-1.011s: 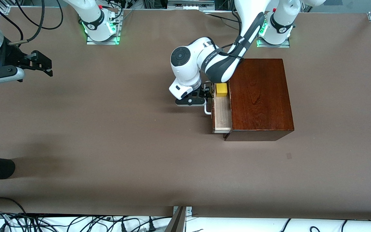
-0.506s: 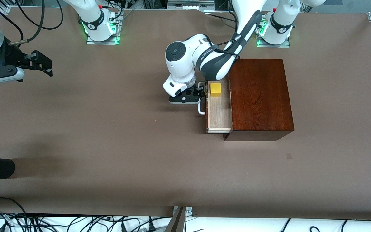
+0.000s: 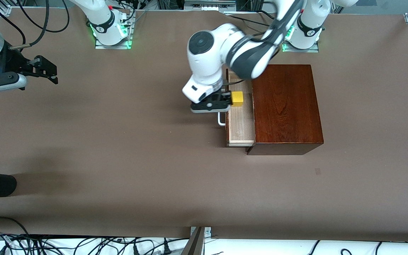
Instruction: Open drawer, take yellow block, close drawer
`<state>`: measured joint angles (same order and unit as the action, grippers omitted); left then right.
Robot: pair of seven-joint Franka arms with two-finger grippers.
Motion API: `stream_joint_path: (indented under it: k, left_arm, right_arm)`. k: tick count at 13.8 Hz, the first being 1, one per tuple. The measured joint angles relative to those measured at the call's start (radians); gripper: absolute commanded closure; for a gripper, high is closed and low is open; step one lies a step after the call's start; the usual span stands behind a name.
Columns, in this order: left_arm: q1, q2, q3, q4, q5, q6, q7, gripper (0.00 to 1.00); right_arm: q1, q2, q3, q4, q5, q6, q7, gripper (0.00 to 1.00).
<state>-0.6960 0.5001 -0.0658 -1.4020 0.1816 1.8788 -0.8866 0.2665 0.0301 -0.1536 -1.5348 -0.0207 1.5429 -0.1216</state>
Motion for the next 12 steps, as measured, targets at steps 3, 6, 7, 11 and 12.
stream_joint_path:
  k: [3,6,7,11,12]
  left_arm:
    - [0.104,-0.112,0.001,0.005,0.0,-0.096,0.098,0.0]
    - [0.195,-0.164,0.002,0.061,-0.001,-0.276,0.263,0.0]
    - [0.218,-0.167,0.003,0.082,-0.001,-0.322,0.315,0.0]
    - [0.374,-0.169,0.002,0.117,-0.003,-0.371,0.553,0.0]
    - [0.414,-0.169,0.002,0.119,-0.012,-0.372,0.606,0.0]
  right_arm:
    - [0.0,0.003,0.0,0.0,0.0,0.002,-0.001,0.0]
    - [0.003,0.026,0.013,-0.001,0.0,0.014,-0.002,0.0]
    - [0.005,0.035,0.019,-0.001,0.0,0.021,-0.002,0.0]
    - [0.013,0.046,0.024,-0.001,0.0,0.025,-0.002,0.0]
    - [0.02,0.048,0.025,-0.001,0.001,0.025,-0.002,0.0]
